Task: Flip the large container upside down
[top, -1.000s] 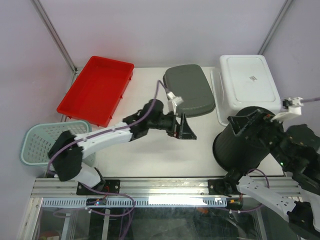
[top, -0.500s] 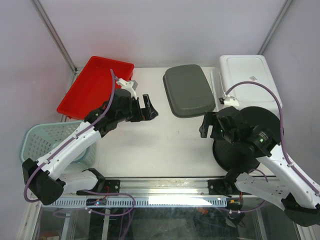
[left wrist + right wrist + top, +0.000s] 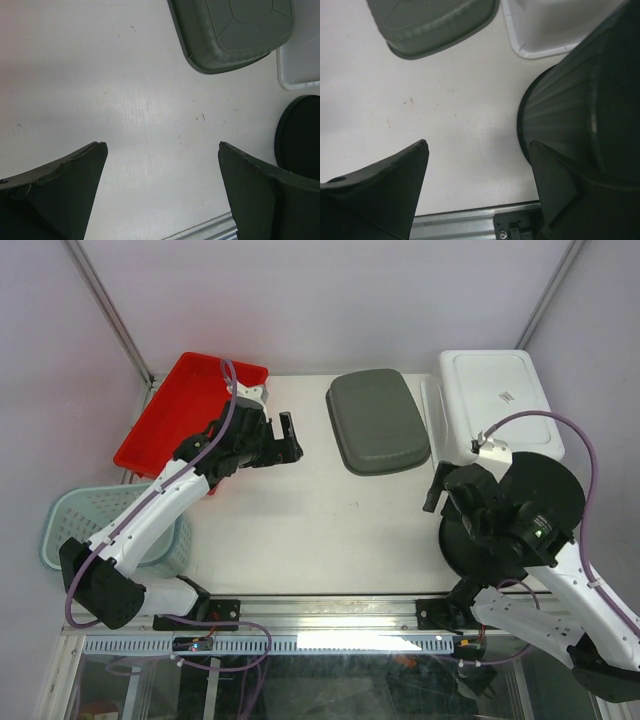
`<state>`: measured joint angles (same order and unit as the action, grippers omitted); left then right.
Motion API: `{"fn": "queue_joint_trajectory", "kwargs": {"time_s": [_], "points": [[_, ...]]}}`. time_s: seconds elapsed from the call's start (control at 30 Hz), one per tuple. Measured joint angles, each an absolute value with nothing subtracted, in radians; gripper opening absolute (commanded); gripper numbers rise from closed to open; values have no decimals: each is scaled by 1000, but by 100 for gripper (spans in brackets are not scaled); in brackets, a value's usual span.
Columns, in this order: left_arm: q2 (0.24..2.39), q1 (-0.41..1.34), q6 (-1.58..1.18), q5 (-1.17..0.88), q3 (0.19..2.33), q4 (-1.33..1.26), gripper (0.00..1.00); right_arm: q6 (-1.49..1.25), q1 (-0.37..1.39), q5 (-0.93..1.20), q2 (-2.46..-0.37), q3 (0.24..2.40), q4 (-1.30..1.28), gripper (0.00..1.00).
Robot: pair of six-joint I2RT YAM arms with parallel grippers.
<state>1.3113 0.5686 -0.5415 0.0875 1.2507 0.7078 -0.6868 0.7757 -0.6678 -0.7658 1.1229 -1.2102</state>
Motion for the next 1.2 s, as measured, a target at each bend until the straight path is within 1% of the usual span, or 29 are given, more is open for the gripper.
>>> {"fn": "queue_joint_trajectory", "kwargs": {"time_s": [0.1, 0.23, 0.27, 0.37, 0.57, 0.67, 0.77, 0.9, 1.07, 1.2], "points": [[1313, 568, -531, 98, 1265, 712, 99, -681, 776, -619, -768, 1096, -1149, 85], [1333, 568, -514, 124, 1289, 719, 99, -688, 776, -590, -793, 1028, -1093, 88], [1340, 568, -508, 135, 1295, 720, 99, -697, 776, -598, -803, 1018, -1098, 90], [1369, 567, -489, 181, 1323, 736, 99, -760, 776, -653, -841, 1010, -1139, 93], [1423, 527, -460, 236, 1339, 744, 99, -943, 776, -802, -818, 1010, -1291, 94], [1469, 493, -453, 245, 1356, 747, 99, -992, 776, -834, -793, 1010, -1330, 94], [1520, 458, -445, 243, 1373, 741, 99, -982, 776, -826, -773, 1010, -1317, 94], [1602, 430, -400, 246, 1430, 734, 99, -879, 776, -721, -746, 1002, -1172, 93], [1760, 410, -356, 289, 1586, 762, 99, -746, 776, -491, -628, 858, -876, 93], [1863, 371, -341, 316, 1668, 764, 99, -695, 776, -394, -592, 814, -760, 93]]}}
